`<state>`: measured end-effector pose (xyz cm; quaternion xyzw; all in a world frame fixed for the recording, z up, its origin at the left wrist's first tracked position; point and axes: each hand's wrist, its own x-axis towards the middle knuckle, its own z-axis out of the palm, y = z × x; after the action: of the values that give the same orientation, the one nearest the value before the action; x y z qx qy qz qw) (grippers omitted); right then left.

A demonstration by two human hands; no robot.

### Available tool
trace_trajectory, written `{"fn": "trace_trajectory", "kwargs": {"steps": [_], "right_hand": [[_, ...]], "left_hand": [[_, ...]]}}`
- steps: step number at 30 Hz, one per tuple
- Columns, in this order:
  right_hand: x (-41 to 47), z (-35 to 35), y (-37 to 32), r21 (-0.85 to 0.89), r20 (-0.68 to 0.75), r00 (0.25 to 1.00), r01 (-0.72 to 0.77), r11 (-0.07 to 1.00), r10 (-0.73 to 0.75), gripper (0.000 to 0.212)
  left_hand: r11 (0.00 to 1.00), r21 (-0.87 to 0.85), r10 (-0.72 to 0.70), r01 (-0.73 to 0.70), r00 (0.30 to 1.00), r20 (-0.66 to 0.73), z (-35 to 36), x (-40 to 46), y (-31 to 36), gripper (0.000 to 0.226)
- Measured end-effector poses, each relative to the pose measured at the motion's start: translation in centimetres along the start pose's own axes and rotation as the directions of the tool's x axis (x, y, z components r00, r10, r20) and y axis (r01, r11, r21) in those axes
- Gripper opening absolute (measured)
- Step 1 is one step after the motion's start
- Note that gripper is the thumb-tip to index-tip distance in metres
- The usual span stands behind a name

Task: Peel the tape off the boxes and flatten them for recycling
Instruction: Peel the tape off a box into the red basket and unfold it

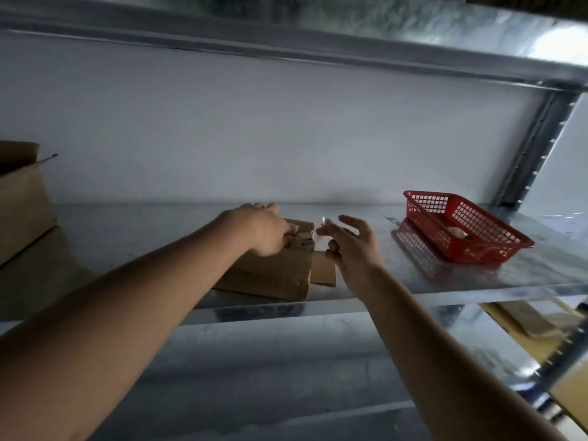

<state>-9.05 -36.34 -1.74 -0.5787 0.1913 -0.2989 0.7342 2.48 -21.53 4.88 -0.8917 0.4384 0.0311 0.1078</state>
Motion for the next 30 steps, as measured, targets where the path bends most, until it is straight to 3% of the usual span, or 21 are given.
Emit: {"fn": "trace_trajectory", "kwargs": {"steps": [3,7,10,13,18,26,30], "right_hand": [[0.0,-0.4,0.1,-0.250,-0.073,0.991,0.092,0.964,-0.113,0.005],[-0.4,-0.2,0.4,-0.447,-0.110,0.968,0.154,0.881,-0.225,0.006],[-0.9,0.2,0.8,-0.478,-0.127,0.968,0.133,0.868,-0.218,0.008],[-1.3,0.1,0.7,-0.438,-0.105,0.990,0.042,0.898,-0.098,0.005],[-1.9,-0.2,0.3,-0.509,0.037,0.993,0.116,0.853,-0.114,0.005],[-0.1,-2.2,-0.4,-0.767,0.065,0.929,0.280,0.577,-0.365,0.014],[0.5,-3.2,0.0,-0.696,0.166,0.929,0.349,0.628,-0.332,0.012]], "left_hand": [[1.000,0.031,0.007,-0.004,0.996,-0.087,0.4,0.0,0.3,0.046],[0.999,0.010,0.036,-0.035,0.987,-0.157,1.2,0.1,0.2,0.045],[0.975,-0.162,0.117,-0.149,0.975,-0.191,2.2,0.5,0.3,0.040],[0.924,-0.318,0.147,-0.211,0.966,-0.212,3.2,0.6,-0.1,0.043],[0.923,-0.332,0.121,-0.196,0.965,-0.232,3.7,1.3,0.0,0.043],[0.949,-0.292,0.028,-0.119,0.953,-0.300,3.8,3.0,1.1,0.022],[0.935,-0.336,0.007,-0.111,0.955,-0.295,3.7,3.2,1.3,0.039]]}}
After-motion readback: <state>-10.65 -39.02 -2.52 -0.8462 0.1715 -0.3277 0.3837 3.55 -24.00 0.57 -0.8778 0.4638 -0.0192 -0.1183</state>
